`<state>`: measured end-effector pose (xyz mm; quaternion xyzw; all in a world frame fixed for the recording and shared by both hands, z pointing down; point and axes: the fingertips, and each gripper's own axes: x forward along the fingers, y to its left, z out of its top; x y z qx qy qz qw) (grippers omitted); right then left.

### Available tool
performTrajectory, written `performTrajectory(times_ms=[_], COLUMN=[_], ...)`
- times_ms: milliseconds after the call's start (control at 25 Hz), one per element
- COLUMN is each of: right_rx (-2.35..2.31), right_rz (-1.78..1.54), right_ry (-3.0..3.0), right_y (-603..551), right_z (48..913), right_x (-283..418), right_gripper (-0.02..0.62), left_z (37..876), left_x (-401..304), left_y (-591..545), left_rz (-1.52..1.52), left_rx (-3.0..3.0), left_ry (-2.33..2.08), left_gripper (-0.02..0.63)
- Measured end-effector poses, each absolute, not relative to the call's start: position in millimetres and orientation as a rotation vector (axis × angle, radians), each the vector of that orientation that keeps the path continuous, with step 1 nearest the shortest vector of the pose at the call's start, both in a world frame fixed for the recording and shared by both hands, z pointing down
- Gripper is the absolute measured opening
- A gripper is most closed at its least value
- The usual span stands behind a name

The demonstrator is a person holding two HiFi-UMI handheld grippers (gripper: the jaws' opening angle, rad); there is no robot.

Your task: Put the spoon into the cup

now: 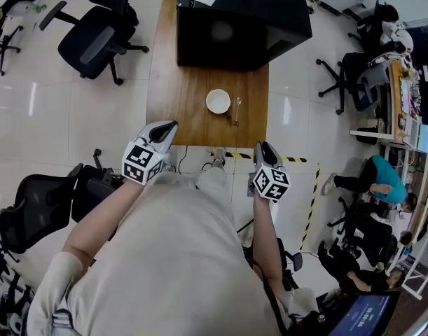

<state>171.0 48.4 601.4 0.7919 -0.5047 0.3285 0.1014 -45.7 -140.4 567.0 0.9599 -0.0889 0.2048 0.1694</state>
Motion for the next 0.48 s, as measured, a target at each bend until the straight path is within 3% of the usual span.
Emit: performTrajectory(times_ms=[480], right_rx=[2.022], right_rz=[1.124], right_ry=[-1.687], right_y=[19.6], right_z=[689.6], right_x=[177.5], right_gripper=[0.156], left_z=[561.7], left_x=[-16.5], left_y=[-134.0], left_rz=[0.587], left_rx=[2.66], left_ry=[-0.528], left_gripper=[0.005])
